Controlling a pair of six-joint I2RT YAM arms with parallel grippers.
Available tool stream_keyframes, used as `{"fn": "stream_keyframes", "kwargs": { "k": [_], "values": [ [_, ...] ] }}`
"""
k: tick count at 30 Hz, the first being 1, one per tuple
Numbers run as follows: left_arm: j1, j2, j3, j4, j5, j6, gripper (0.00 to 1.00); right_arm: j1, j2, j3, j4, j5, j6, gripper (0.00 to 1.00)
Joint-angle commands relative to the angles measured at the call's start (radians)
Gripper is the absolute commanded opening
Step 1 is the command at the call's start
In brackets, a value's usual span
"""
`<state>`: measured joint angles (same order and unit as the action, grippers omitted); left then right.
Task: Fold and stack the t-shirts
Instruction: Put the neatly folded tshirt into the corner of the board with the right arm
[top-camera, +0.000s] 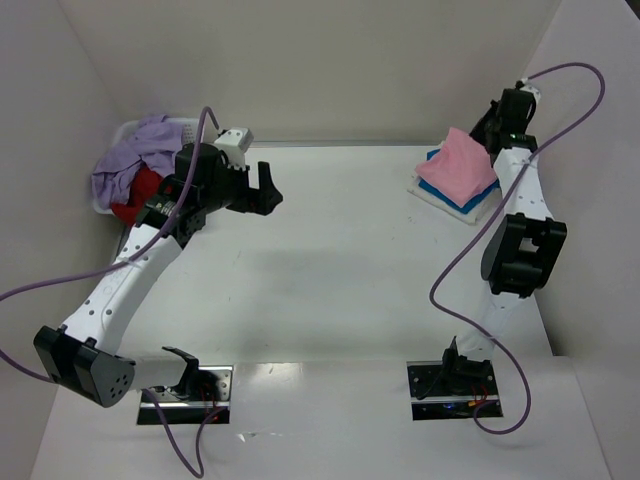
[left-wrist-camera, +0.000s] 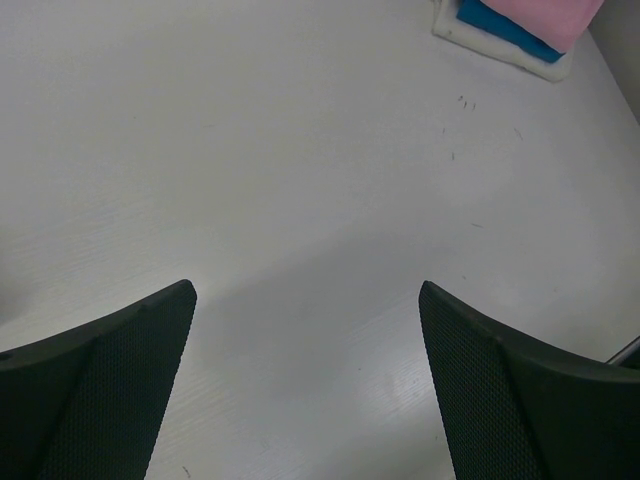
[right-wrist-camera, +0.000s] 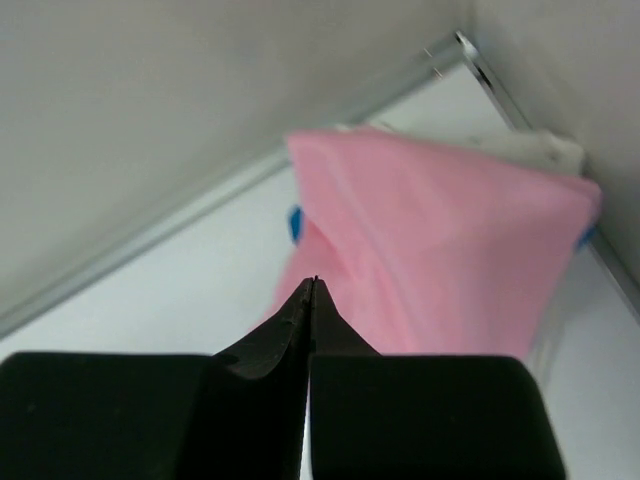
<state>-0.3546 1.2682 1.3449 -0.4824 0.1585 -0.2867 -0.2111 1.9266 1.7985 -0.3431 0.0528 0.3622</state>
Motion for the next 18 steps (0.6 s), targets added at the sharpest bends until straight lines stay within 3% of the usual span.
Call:
{"fn": "stream_keyframes", "kwargs": {
  "k": [1,10,18],
  "values": [
    [0.006,-0.003,-0.004,0.05,0.026,0.029,1.0,0.006,0.05,0.099,0.069,-0.139,0.01,0.0],
    [0.006,0.016,-0.004,0.001,0.026,0.038,1.0,0.006,0.368,0.258,0.11,-0.3,0.092,0.0],
    [0.016,0.026,-0.044,0.001,0.026,0.006,1.0,0.024,0.581,0.589,-0.074,-0.084,0.038,0.0]
  ]
}}
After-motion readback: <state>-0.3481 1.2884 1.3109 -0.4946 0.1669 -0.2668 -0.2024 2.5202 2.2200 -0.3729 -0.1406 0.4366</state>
